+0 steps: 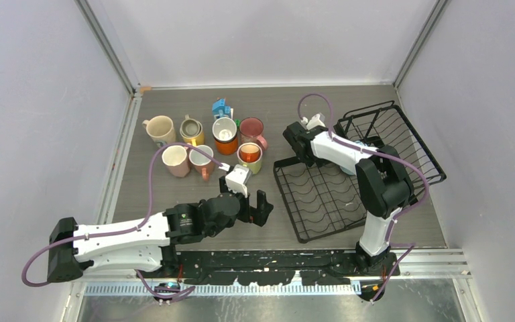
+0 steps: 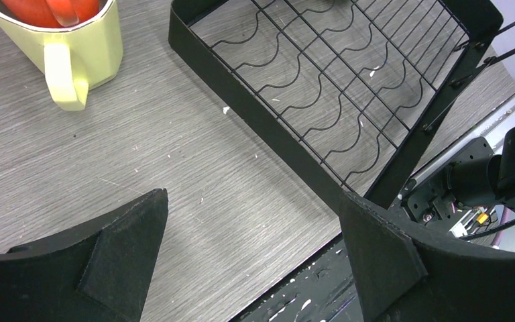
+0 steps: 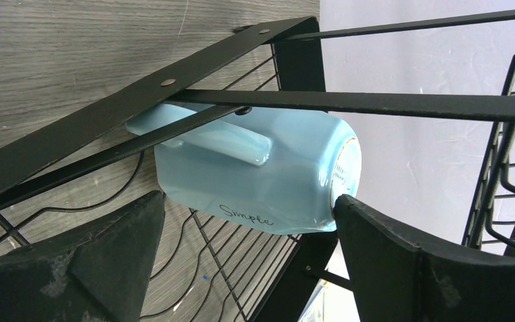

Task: Unload the cups from the dish rack
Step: Move the cup to the dish rack.

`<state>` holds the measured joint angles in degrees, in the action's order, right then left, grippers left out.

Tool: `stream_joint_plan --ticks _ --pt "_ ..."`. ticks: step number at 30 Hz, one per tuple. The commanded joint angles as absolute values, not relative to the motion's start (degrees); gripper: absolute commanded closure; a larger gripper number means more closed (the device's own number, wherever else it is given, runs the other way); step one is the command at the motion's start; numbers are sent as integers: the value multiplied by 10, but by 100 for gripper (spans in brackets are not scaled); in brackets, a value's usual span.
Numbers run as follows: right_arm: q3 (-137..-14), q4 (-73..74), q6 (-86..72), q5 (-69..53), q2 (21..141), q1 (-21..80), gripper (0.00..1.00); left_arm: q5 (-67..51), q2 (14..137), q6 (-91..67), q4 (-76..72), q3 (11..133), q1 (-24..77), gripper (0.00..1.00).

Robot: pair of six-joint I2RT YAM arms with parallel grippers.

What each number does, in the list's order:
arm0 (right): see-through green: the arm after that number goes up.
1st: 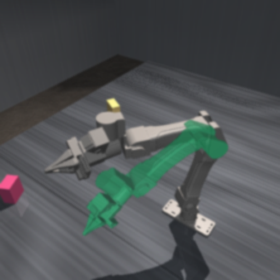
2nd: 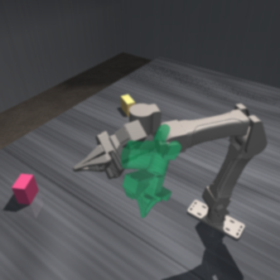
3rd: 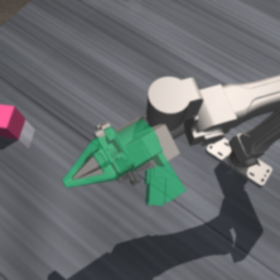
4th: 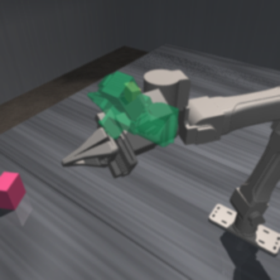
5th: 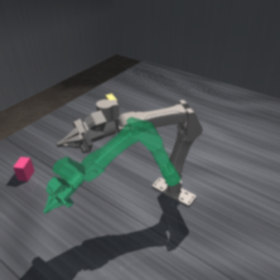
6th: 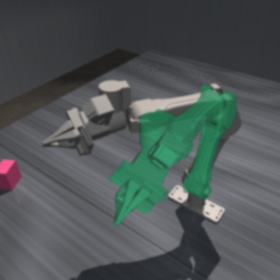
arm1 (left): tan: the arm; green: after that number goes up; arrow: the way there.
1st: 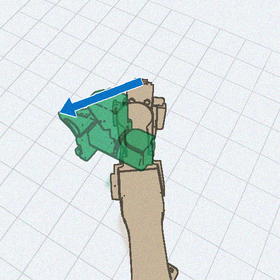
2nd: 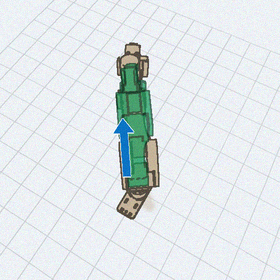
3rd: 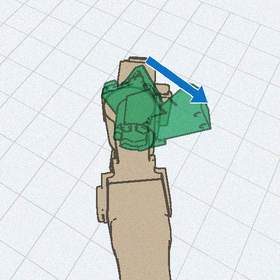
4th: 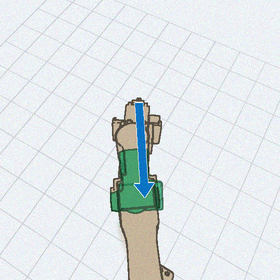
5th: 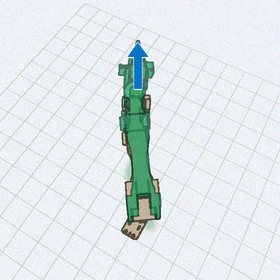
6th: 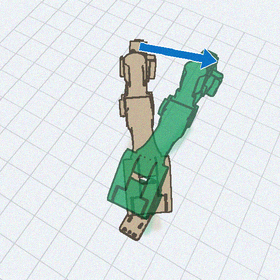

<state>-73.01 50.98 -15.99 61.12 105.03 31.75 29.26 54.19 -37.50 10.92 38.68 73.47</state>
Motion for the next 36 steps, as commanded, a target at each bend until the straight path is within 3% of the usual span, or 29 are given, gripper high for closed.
stream_joint_plan --ticks 1,36 --pt "-734 507 -170 571 1031 317 0 291 539 -383 84 383 730 0" --pt "-757 565 -240 442 977 353 0 274 572 -395 71 384 724 0"
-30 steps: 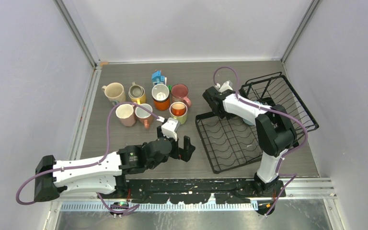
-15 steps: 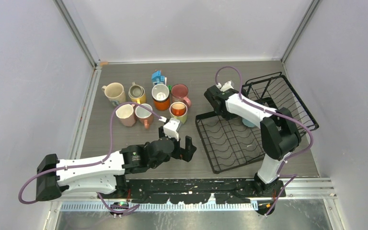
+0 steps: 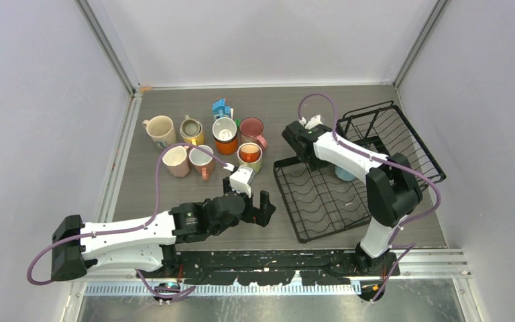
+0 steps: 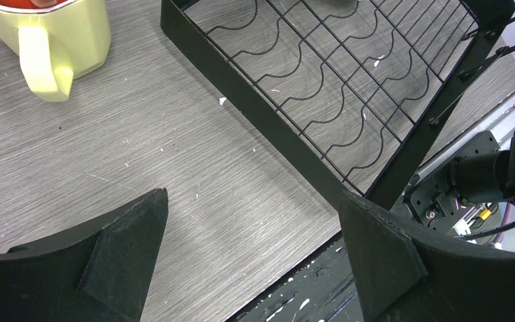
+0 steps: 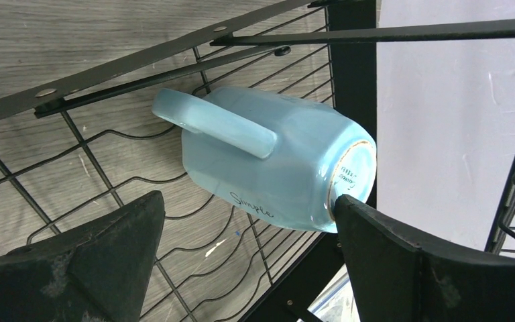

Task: Unload the cups from the dish rack
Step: Move the cup to the dish rack.

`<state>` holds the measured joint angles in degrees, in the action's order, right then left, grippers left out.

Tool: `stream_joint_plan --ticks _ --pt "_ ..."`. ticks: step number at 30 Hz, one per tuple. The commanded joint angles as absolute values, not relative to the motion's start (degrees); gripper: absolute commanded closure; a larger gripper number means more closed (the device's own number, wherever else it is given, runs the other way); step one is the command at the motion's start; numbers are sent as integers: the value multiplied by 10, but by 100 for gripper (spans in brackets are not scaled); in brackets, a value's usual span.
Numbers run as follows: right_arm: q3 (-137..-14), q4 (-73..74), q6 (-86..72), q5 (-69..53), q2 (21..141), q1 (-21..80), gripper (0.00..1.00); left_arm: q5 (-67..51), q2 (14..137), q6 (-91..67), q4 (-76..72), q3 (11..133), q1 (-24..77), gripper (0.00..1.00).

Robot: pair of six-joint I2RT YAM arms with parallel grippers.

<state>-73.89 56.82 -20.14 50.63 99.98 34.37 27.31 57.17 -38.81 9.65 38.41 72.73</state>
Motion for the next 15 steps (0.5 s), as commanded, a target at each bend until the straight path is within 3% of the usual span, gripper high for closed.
stream_joint_plan --ticks 1,15 --pt "-758 565 -242 439 974 354 0 274 572 -396 70 384 724 0" --pt "-763 575 -268 394 955 377 0 269 581 -403 67 384 724 0"
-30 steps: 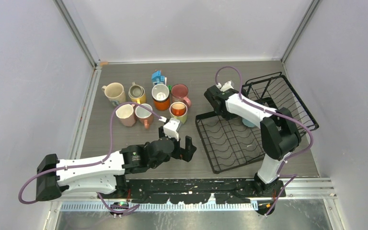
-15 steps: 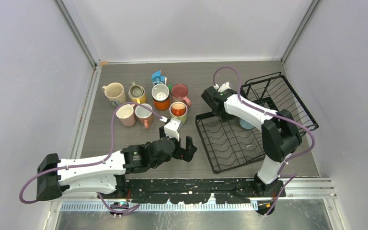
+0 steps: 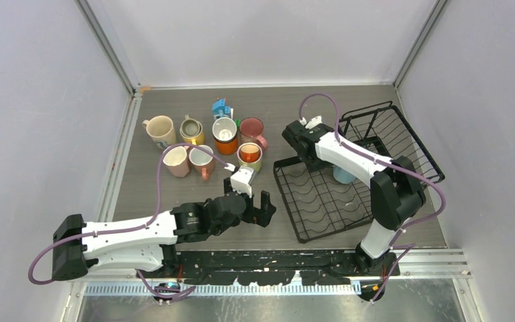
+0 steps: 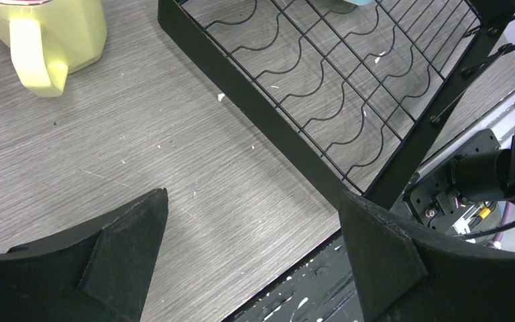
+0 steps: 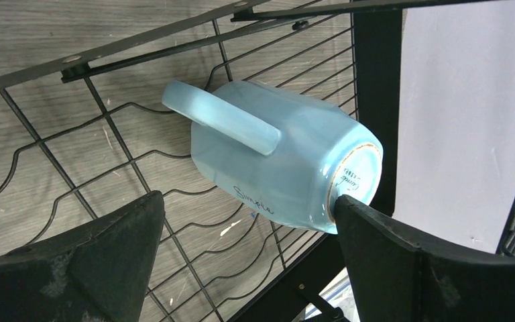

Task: Unload the cups from the dish rack
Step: Move the cup to the dish rack.

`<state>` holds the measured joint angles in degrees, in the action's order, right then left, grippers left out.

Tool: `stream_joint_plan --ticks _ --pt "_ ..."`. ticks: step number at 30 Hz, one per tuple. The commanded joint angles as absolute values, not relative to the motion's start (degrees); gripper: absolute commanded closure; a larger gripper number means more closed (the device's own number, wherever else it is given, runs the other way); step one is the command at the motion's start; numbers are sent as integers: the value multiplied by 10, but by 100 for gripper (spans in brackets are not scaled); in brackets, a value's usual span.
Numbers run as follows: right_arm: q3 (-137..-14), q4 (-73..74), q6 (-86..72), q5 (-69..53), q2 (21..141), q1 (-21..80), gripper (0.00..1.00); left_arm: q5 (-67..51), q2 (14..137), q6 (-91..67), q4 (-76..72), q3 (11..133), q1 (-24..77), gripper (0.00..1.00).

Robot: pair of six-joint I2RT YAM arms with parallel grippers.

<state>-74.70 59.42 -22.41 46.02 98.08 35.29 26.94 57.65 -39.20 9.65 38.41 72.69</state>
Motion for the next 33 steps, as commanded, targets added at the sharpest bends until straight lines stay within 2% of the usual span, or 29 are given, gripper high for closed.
stream_joint_plan --ticks 1,24,33 --pt "-764 576 -271 392 954 378 0 269 583 -404 66 383 724 0" --pt "-763 571 -299 346 925 397 0 264 612 -411 50 382 724 0" --pt "-756 555 -308 373 919 397 0 263 704 -412 -31 396 713 0"
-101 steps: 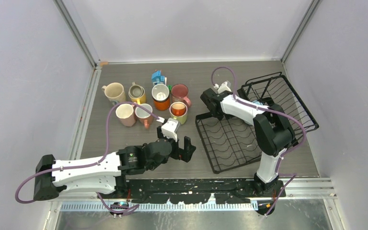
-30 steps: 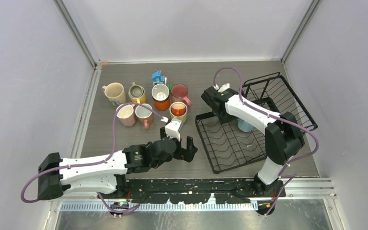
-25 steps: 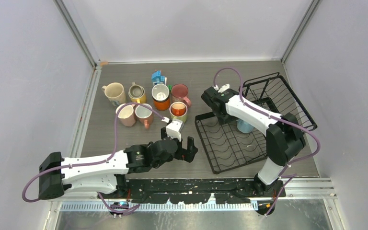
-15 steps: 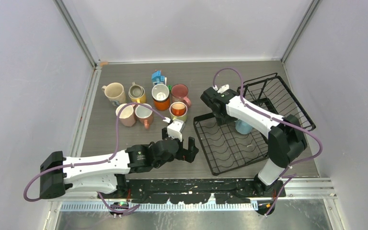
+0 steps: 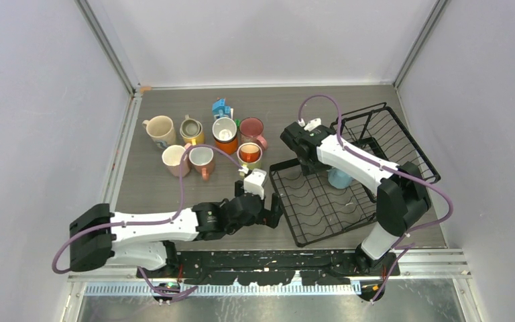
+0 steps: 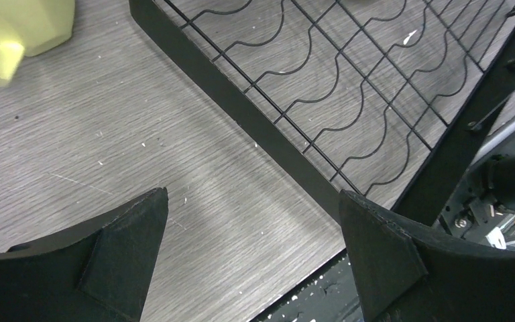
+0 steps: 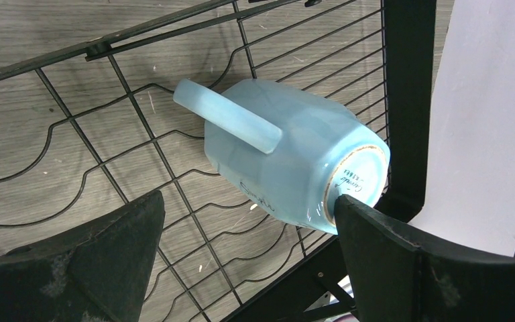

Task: Unload the cups from the dish rack
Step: Move the cup to the dish rack.

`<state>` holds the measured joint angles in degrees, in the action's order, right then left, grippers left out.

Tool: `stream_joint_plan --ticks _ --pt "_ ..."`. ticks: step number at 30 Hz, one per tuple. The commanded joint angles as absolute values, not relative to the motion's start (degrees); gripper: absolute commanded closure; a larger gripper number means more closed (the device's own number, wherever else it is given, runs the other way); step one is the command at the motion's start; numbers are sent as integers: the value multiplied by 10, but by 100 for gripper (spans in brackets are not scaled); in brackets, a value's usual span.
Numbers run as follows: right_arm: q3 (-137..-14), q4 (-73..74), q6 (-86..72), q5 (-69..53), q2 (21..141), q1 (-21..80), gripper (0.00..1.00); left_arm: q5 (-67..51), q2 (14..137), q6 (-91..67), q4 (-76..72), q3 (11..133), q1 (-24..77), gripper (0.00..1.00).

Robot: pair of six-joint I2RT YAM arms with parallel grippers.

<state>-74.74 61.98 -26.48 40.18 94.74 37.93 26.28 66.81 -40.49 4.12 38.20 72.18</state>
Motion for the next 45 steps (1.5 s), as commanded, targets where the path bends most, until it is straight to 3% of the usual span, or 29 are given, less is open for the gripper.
stream_joint_plan --ticks 1,20,30,45 --pt "-753 551 -308 373 920 397 0 260 718 -416 -37 401 709 0" --pt "-733 528 -312 303 903 396 0 257 902 -515 -37 510 691 0" --pt "-752 526 -319 251 884 407 0 253 920 -516 -35 525 691 0" --pt "-759 542 -339 285 880 427 0 249 924 -500 -32 533 691 0"
